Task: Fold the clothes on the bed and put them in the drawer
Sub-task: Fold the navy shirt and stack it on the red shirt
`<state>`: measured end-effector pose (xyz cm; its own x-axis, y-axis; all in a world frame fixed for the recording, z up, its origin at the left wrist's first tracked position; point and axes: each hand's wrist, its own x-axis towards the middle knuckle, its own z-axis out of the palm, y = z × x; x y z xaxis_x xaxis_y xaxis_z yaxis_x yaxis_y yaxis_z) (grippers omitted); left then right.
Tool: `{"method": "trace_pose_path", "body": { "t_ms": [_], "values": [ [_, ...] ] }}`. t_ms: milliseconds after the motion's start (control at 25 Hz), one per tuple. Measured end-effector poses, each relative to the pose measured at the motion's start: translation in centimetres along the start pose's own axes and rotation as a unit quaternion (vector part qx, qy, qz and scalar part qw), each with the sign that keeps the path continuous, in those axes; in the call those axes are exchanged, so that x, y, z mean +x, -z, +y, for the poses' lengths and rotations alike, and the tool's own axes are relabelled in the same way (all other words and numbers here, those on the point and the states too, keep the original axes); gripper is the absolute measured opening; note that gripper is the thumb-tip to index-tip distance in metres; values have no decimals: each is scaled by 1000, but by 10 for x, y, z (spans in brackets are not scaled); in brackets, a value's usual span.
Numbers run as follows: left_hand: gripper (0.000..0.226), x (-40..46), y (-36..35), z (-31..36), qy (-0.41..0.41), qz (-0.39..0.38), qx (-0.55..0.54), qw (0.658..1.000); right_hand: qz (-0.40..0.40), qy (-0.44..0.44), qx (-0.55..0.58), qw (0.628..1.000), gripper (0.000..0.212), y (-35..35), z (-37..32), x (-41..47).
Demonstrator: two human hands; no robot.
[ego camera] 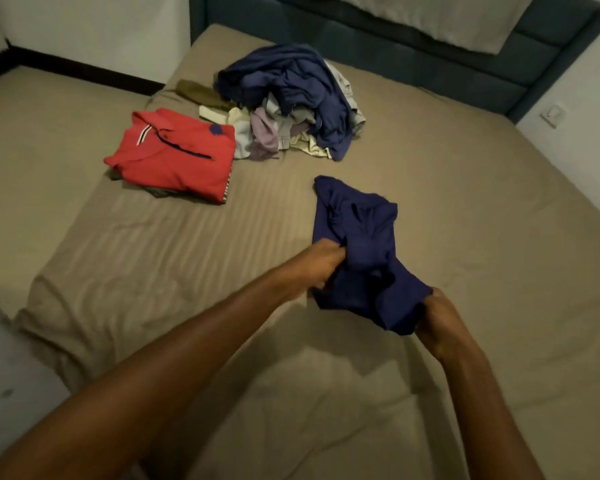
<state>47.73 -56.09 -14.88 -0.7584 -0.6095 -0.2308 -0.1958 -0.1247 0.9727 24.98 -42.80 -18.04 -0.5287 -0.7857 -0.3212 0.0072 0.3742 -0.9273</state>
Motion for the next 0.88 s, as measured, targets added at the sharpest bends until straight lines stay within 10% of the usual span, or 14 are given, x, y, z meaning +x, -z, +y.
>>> {"method": "trace_pose_path", "body": {
  "t_ms": [160, 320, 480, 640, 880],
  "values": [
    [56, 47, 15, -40, 188, 28, -115, 975, 2, -141, 117, 983, 44, -24, 22, 54],
    [33, 41, 11, -104, 110, -3, -20, 994, 17, -142, 137, 980, 75, -18, 45, 58],
    [21, -5, 13, -113, 75, -23, -114, 990, 47, -163, 55, 984, 62, -29, 43, 25],
    [70, -76, 35, -150, 59, -79, -85, 992, 38, -146, -46, 987, 56, -65, 56, -66],
    [65, -150, 45, -171, 124, -170, 11, 978, 40, -140, 78, 986, 46, -91, 73, -184]
  ]
}}
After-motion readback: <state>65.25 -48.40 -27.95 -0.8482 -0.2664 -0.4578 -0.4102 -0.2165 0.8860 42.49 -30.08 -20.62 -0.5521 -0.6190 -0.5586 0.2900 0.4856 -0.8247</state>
